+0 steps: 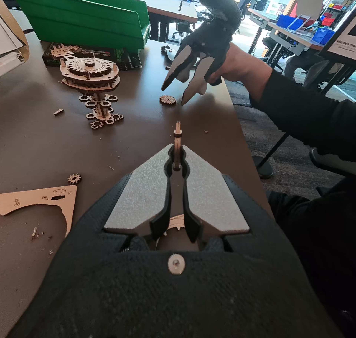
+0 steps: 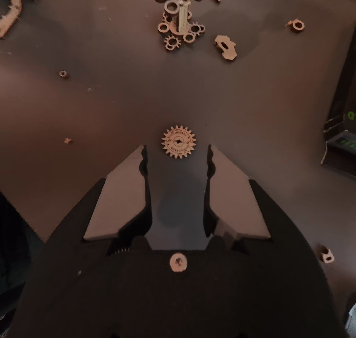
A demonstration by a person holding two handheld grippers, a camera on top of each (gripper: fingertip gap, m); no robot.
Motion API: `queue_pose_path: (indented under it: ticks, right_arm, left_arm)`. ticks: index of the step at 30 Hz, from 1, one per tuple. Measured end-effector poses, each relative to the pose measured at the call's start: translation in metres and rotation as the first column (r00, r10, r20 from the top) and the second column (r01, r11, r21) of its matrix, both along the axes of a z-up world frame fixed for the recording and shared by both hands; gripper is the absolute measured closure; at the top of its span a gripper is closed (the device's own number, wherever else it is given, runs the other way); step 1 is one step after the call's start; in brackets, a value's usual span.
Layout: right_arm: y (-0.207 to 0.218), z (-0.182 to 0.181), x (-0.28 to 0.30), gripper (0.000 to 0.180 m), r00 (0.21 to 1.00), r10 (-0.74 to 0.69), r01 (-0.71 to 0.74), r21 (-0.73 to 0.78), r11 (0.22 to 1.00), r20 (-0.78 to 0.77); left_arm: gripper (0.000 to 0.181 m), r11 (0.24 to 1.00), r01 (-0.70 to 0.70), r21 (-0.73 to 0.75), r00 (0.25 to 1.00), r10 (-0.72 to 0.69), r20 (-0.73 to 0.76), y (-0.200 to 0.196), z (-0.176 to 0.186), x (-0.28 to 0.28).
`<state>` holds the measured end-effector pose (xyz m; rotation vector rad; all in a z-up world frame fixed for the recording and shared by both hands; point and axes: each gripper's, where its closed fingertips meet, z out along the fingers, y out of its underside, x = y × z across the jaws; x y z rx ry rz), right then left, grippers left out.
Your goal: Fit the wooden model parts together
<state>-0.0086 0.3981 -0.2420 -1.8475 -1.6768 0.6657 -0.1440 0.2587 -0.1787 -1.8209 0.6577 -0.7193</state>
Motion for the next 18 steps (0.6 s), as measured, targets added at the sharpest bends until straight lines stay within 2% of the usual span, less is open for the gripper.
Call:
queue_pose_path:
  ticks: [4,5,6,11,15,18]
  right_arm:
    - [0.007,-0.005,-0.003,0.122,1.0,-0.023,0.023,-0.003,1.0,0.003]
    - [0.006,-0.005,-0.004,0.129,1.0,-0.018,0.018,-0.003,1.0,-0.004]
    - [0.006,-0.005,-0.005,0.146,1.0,-0.01,0.011,0.013,1.0,-0.009]
    - [0.001,-0.004,-0.012,0.147,0.999,0.036,-0.034,0.057,0.998,-0.024]
    - [-0.047,0.029,-0.046,0.146,0.954,0.254,-0.235,0.128,0.964,-0.161]
    - [-0.102,0.075,-0.077,0.147,0.833,0.484,-0.436,0.218,0.873,-0.27]
  left_arm:
    - [0.178,1.0,0.0,0.006,1.0,0.0,0.0,0.0,0.001,0.0]
    - [0.178,1.0,0.0,0.009,1.0,0.0,-0.005,0.0,0.001,0.0]
    - [0.178,1.0,0.004,0.01,1.0,-0.004,-0.008,0.0,0.0,0.0]
    - [0.178,1.0,0.018,0.013,0.999,-0.018,-0.029,-0.002,-0.002,0.003]
    - [0.178,0.997,0.07,0.022,0.997,-0.069,-0.044,-0.008,-0.002,0.009]
    - [0.178,0.975,0.222,0.002,0.973,-0.221,-0.062,-0.028,-0.006,0.019]
